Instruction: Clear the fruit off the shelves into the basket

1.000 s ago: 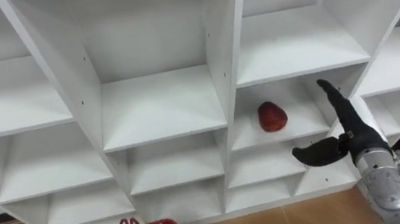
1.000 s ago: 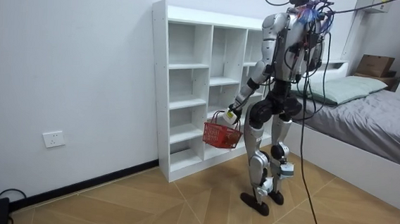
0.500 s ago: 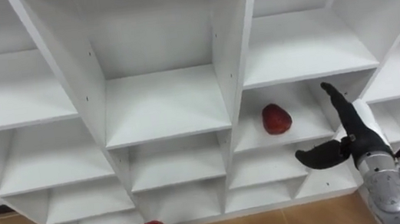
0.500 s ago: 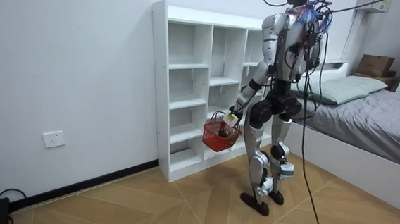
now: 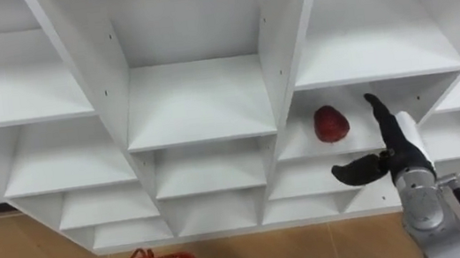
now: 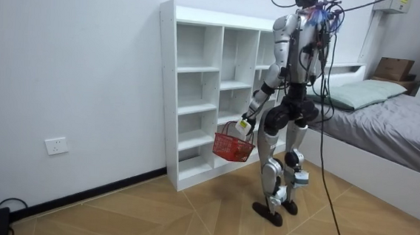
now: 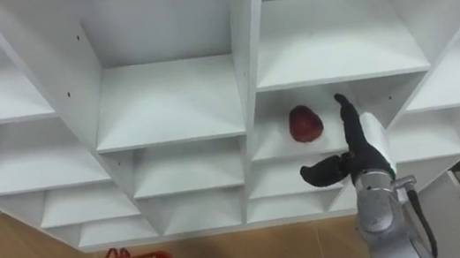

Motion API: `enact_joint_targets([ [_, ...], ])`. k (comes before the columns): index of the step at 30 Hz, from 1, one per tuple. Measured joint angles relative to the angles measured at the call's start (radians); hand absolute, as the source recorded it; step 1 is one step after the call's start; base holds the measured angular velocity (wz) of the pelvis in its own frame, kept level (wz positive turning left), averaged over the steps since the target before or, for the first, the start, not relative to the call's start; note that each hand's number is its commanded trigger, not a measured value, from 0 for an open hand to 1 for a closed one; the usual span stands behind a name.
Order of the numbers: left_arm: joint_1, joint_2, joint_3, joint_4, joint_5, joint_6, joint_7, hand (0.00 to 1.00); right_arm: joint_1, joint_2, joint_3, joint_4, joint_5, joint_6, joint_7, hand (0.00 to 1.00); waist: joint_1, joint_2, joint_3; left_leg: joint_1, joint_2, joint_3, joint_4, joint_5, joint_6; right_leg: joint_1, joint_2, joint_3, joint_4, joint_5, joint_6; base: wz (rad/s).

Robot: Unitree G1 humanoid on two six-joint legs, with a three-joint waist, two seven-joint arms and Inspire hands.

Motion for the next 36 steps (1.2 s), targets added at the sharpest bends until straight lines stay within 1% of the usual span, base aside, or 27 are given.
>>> enact_joint_targets([
  [3, -0.020, 0.003, 0.001, 0.024, 0.001, -0.002, 0.000, 1.00, -0.033, 0.000, -0.002, 0.032, 0.006, -0.001, -0.028, 0.00, 0.001, -0.003, 0.0014, -0.031, 0.001, 0.000, 0.013, 0.000, 0.000, -0.026, -0.001, -0.001, 0.002, 0.002, -0.002, 0.00],
  [7, -0.035, 0.005, 0.001, 0.033, 0.000, -0.003, 0.000, 1.00, -0.054, 0.000, -0.002, 0.055, 0.036, -0.017, -0.066, 0.00, 0.001, -0.005, 0.0034, -0.052, 0.002, -0.002, 0.016, 0.000, 0.000, -0.045, -0.001, -0.004, 0.001, 0.002, -0.002, 0.01],
  [13, -0.056, 0.003, -0.011, 0.036, -0.003, -0.003, -0.008, 1.00, -0.069, 0.000, -0.001, 0.064, 0.072, -0.034, -0.095, 0.00, 0.007, -0.006, 0.0056, -0.065, 0.002, -0.003, 0.016, 0.000, 0.000, -0.059, -0.001, -0.006, 0.000, 0.002, -0.002, 0.00],
  [15, -0.061, 0.002, -0.018, 0.036, -0.003, -0.003, -0.008, 1.00, -0.094, 0.000, -0.003, 0.096, 0.083, -0.033, -0.105, 0.00, 0.007, -0.006, 0.0085, -0.071, 0.002, -0.003, 0.016, 0.000, 0.000, -0.064, -0.001, -0.005, 0.000, 0.002, -0.003, 0.00],
  [19, -0.068, 0.000, -0.038, 0.045, -0.003, -0.003, -0.010, 1.00, -0.118, 0.000, -0.003, 0.104, 0.121, -0.032, -0.128, 0.00, 0.014, -0.003, 0.0096, -0.085, 0.002, -0.003, 0.016, 0.000, 0.000, -0.078, -0.001, -0.005, 0.000, 0.003, -0.003, 0.00],
  [22, -0.077, 0.001, -0.038, 0.054, -0.003, 0.000, -0.012, 1.00, -0.136, -0.004, -0.003, 0.104, 0.142, -0.031, -0.141, 0.00, 0.024, -0.003, 0.0095, -0.106, 0.002, -0.003, 0.017, 0.002, 0.000, -0.099, -0.001, -0.007, 0.000, 0.004, -0.004, 0.00],
  [24, -0.083, 0.002, -0.038, 0.063, -0.001, 0.005, -0.012, 1.00, -0.149, -0.004, -0.003, 0.105, 0.150, -0.030, -0.145, 0.00, 0.024, -0.002, 0.0093, -0.117, 0.002, -0.007, 0.017, 0.003, 0.000, -0.109, -0.001, -0.009, 0.000, 0.005, -0.004, 0.02],
  [29, -0.095, 0.003, -0.038, 0.082, -0.001, 0.012, -0.012, 1.00, -0.187, -0.007, -0.003, 0.168, 0.166, -0.031, -0.153, 0.00, 0.026, -0.002, 0.0094, -0.132, 0.002, -0.018, 0.017, 0.004, -0.001, -0.120, -0.001, -0.019, -0.002, 0.006, -0.004, 0.06],
  [31, -0.105, 0.003, -0.039, 0.082, -0.001, 0.013, -0.009, 1.00, -0.199, -0.016, -0.005, 0.189, 0.167, -0.030, -0.153, 0.00, 0.027, -0.001, 0.0092, -0.150, 0.001, -0.025, 0.018, 0.005, -0.002, -0.136, -0.002, -0.028, -0.001, 0.006, -0.005, 0.08],
  [36, -0.123, 0.004, -0.050, 0.093, -0.004, 0.012, -0.007, 1.00, -0.235, -0.031, -0.006, 0.224, 0.168, -0.030, -0.153, 0.00, 0.030, -0.001, 0.0096, -0.165, 0.001, -0.026, 0.018, 0.007, -0.003, -0.151, -0.002, -0.028, -0.001, 0.006, -0.005, 0.00],
])
